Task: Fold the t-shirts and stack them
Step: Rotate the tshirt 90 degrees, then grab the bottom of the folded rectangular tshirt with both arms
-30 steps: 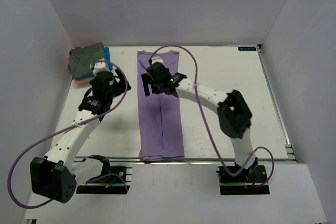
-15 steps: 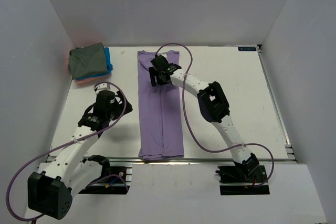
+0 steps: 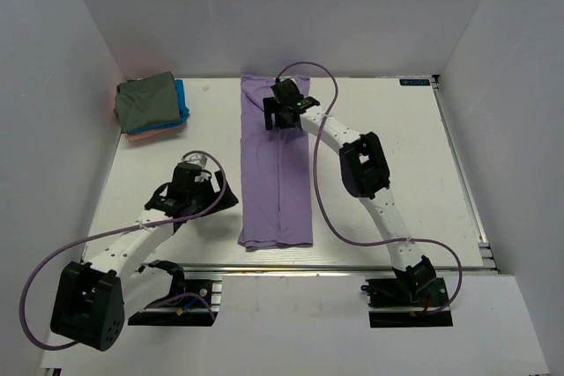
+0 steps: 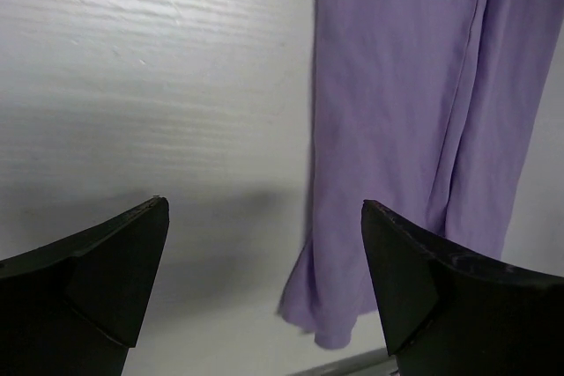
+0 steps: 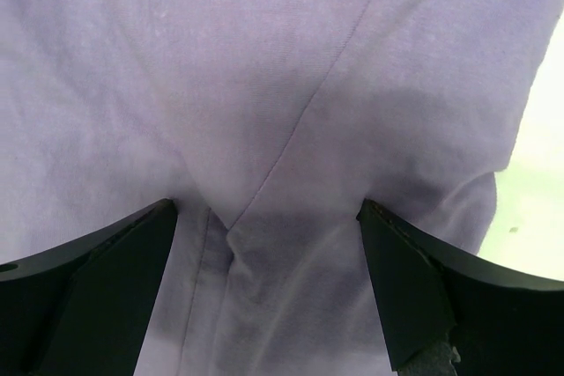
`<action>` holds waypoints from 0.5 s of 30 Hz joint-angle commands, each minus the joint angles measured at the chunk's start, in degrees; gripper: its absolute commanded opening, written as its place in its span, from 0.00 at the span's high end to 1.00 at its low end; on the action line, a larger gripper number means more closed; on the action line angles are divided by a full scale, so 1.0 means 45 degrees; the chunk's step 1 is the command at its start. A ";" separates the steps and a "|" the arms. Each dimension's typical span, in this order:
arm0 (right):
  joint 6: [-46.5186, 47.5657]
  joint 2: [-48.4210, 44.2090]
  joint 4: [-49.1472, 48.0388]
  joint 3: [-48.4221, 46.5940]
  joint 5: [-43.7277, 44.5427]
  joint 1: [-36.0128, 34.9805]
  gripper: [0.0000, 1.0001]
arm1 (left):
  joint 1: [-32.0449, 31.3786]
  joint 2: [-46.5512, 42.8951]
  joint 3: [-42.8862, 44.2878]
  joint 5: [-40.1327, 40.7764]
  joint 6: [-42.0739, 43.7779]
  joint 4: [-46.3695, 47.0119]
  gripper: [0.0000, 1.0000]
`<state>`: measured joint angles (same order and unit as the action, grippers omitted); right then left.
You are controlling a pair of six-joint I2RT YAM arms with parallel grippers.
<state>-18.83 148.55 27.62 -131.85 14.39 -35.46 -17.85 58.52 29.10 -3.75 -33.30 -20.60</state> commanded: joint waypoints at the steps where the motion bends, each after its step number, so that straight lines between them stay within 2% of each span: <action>1: 0.0920 -0.0255 0.0251 0.0607 -0.1224 0.0011 0.10 | -0.0097 0.0060 -0.0391 -0.1977 0.0544 0.0554 0.00; 4: 0.2069 -0.1933 0.0035 0.1368 -0.2356 -0.0165 0.10 | -0.0214 -0.0367 -0.0685 -0.3010 0.0544 0.0379 0.00; 7: 0.2270 -0.5245 -0.0471 0.3806 -0.2749 -0.0322 0.10 | -0.0486 -0.1264 -0.1502 -0.3656 0.0681 0.0533 0.00; 8: 0.2096 -0.5876 -0.1227 0.5862 -0.2711 -0.0361 0.10 | -0.0623 -0.1421 -0.1661 -0.3659 0.0681 0.0535 0.00; 10: 0.1727 -0.8311 -0.1546 0.7282 -0.2924 -0.0342 0.10 | -0.0817 -0.1540 -0.1819 -0.3659 0.0681 0.0300 0.00; 11: 0.1182 -0.8865 -0.1779 0.9280 -0.2867 -0.0284 0.10 | -0.1071 -0.1540 -0.1819 -0.3659 0.0681 0.0126 0.00; 12: 0.0751 -1.0456 -0.1820 1.0035 -0.2944 -0.0341 0.10 | -0.1189 -0.1540 -0.1935 -0.3659 0.0681 0.0125 0.00; 14: 0.0203 -1.1483 -0.2210 1.2996 -0.2828 -0.0342 0.10 | -0.1424 -0.1268 -0.1936 -0.3659 0.0681 0.0125 0.00; 15: -0.0380 -1.2899 -0.2327 1.3669 -0.3079 -0.0400 0.10 | -0.1676 -0.1151 -0.1936 -0.3659 0.0681 0.0125 0.00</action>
<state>-14.92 98.17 20.12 -79.66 2.35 -37.54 -23.55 52.86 20.93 -18.37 -30.87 -20.10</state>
